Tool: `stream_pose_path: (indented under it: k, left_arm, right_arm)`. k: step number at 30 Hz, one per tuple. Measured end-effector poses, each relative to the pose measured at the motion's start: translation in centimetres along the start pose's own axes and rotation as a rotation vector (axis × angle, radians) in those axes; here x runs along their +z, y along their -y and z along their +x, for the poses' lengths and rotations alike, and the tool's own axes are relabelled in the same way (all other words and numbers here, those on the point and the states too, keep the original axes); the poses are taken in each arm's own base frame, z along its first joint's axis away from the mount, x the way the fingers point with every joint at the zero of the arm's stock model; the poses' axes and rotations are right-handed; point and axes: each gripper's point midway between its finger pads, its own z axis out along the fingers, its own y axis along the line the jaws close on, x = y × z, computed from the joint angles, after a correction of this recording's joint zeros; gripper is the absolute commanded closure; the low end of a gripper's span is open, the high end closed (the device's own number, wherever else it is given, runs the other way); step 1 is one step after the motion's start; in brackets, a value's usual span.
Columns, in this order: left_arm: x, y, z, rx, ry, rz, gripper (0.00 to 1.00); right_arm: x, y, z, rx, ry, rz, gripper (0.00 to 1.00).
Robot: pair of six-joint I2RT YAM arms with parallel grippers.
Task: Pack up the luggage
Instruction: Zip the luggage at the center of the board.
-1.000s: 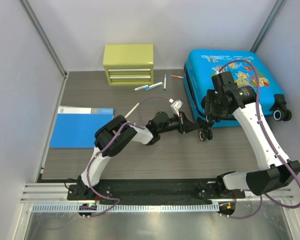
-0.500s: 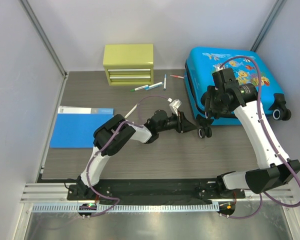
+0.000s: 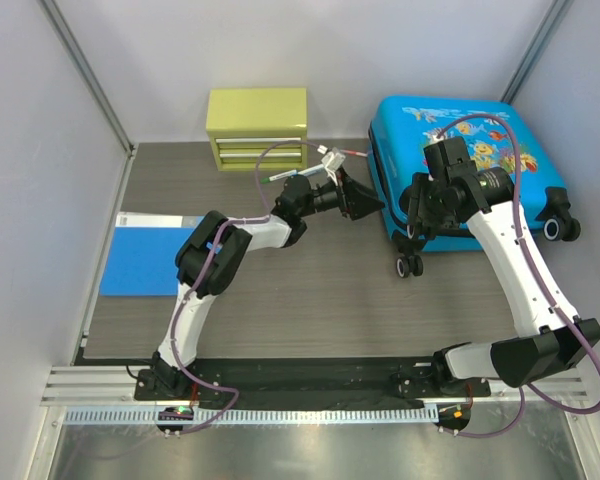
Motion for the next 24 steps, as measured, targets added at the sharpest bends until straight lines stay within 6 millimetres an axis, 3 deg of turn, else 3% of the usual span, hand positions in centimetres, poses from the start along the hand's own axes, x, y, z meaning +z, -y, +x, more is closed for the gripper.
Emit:
stream_pose_path:
  k: [9, 24]
  left_arm:
    - [-0.1, 0.9, 4.1, 0.017, -0.111, 0.101, 0.37]
    - [-0.4, -1.4, 6.8, 0.047, -0.155, 0.088, 0.35]
  right_arm:
    - [0.0, -0.1, 0.0, 0.001, 0.0, -0.004, 0.99]
    - [0.0, -0.1, 0.0, 0.0, 0.0, -0.005, 0.99]
